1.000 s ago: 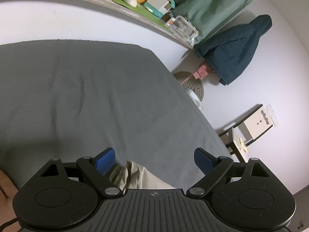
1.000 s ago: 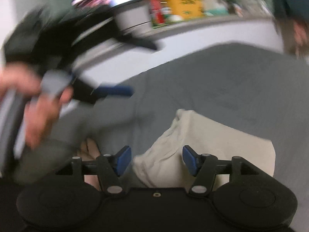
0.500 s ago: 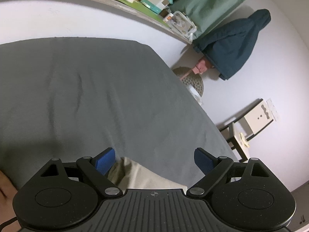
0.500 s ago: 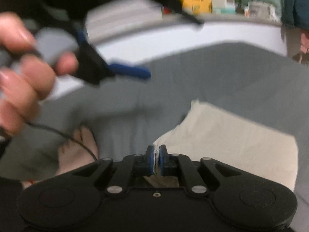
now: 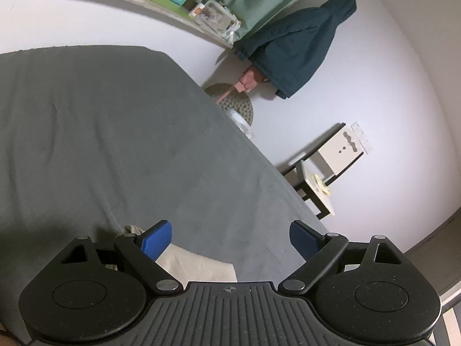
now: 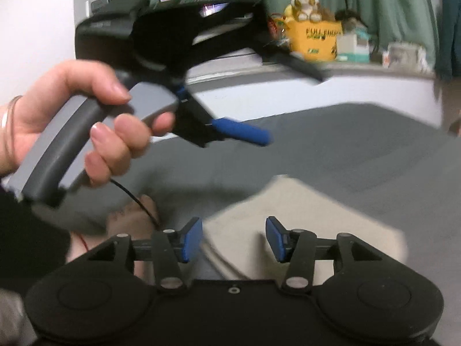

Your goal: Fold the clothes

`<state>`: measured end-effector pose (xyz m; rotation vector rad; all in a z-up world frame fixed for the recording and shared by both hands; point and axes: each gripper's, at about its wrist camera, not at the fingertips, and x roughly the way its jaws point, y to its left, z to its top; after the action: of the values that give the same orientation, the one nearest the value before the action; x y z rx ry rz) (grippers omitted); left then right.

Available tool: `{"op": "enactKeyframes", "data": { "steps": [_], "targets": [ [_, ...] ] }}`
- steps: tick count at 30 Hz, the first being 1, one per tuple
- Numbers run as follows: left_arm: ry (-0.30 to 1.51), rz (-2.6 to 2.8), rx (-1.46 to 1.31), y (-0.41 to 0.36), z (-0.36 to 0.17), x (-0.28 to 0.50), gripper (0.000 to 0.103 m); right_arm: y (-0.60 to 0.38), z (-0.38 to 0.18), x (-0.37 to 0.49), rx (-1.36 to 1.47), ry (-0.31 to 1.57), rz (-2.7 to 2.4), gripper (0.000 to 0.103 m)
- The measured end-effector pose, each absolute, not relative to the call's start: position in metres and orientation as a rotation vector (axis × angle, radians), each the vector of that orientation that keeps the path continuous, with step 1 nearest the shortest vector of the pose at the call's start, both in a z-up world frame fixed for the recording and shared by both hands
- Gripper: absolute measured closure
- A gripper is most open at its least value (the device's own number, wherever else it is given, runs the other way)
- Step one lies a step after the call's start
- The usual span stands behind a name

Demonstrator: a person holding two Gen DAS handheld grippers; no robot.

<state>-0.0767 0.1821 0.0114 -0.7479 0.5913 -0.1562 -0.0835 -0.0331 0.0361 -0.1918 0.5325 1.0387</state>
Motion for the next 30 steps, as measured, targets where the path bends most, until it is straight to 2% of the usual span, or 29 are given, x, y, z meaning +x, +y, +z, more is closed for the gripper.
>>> {"op": "enactKeyframes", "data": {
  "steps": [4,14,21,30],
  "targets": [
    [0.635,-0.202,-0.657,0.167,0.008,-0.07,0.013,-0.062,0.038,-0.06,-0.244,0.523,0.961,0.053],
    [0.771,-0.215,-0.244,0.112,-0.008,-0.044,0.013,-0.077,0.008,-0.009,-0.102,0.581,1.039,0.052],
    [0.915,-0.112,-0.202,0.112,-0.022,-0.028,0.013,-0.065,-0.01,-0.011,-0.14,0.595,1.048,0.042],
    [0.952,-0.122,-0.174,0.12,-0.017,-0.032,0.013,-0.058,-0.013,-0.024,-0.27,0.557,1.003,0.042]
  ]
}}
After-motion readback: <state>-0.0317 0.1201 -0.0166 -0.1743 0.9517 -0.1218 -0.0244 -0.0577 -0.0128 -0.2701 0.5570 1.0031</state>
